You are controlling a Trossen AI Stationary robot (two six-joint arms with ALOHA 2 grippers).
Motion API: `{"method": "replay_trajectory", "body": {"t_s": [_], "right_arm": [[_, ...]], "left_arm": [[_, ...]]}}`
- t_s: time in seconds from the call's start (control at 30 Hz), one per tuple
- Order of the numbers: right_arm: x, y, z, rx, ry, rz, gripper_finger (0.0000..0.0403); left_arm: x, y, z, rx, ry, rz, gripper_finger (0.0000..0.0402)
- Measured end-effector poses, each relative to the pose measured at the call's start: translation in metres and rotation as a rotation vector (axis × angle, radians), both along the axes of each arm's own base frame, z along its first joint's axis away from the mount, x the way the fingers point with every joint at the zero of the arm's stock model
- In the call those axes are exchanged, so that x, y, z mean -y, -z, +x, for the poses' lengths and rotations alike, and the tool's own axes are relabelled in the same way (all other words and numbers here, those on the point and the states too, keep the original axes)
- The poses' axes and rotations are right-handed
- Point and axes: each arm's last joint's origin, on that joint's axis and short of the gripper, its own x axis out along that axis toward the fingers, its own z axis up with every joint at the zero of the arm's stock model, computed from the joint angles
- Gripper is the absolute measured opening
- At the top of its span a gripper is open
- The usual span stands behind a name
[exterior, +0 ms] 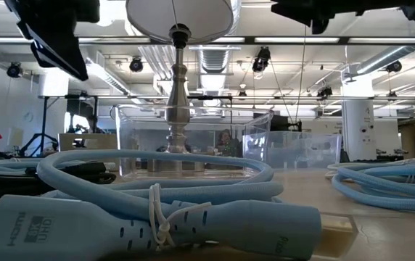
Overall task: Pick & Place USB Port
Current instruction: Put the left black usb cable into the gray bin
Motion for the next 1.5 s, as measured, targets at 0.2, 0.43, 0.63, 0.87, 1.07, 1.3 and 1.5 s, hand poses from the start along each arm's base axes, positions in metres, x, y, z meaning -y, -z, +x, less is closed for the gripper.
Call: {"method": "replay_trajectory", "body": {"t_s": [0.2,0.43,0.63,0.87,1.07,1.3,1.5], "right_arm": [[0.000,-0.015,0.020,-0.036,0.017,-0.031,0.0196],[-0.001,-0.027,0.039,-0.141,0.027,-0.081,0.0196],[-0.002,-0.022,0.046,-0.241,0.026,-0.164,0.0196],[-0.002,-0.027,0.043,-0.219,0.028,-0.160,0.0196],[0.000,-0.029,0.041,-0.215,0.032,-0.178,0.0196],[0.000,-0.030,0.041,-0.236,0.034,-0.248,0.0196],[0.000,-0.030,0.041,-0.229,0.034,-0.227,0.0196]], "left_arm": [[0.009,0.005,0.015,0.064,-0.001,-0.050,0.0099],[0.020,0.023,0.028,0.007,0.000,-0.089,0.0099],[0.039,0.042,0.040,-0.030,-0.094,-0.199,0.0099],[0.080,0.063,0.055,0.006,-0.060,-0.330,0.0099],[0.102,0.088,0.058,-0.067,-0.107,-0.363,0.0099],[0.115,0.117,0.066,-0.133,-0.147,-0.331,0.0099],[0.118,0.128,0.072,-0.115,-0.176,-0.278,0.0099]]}}
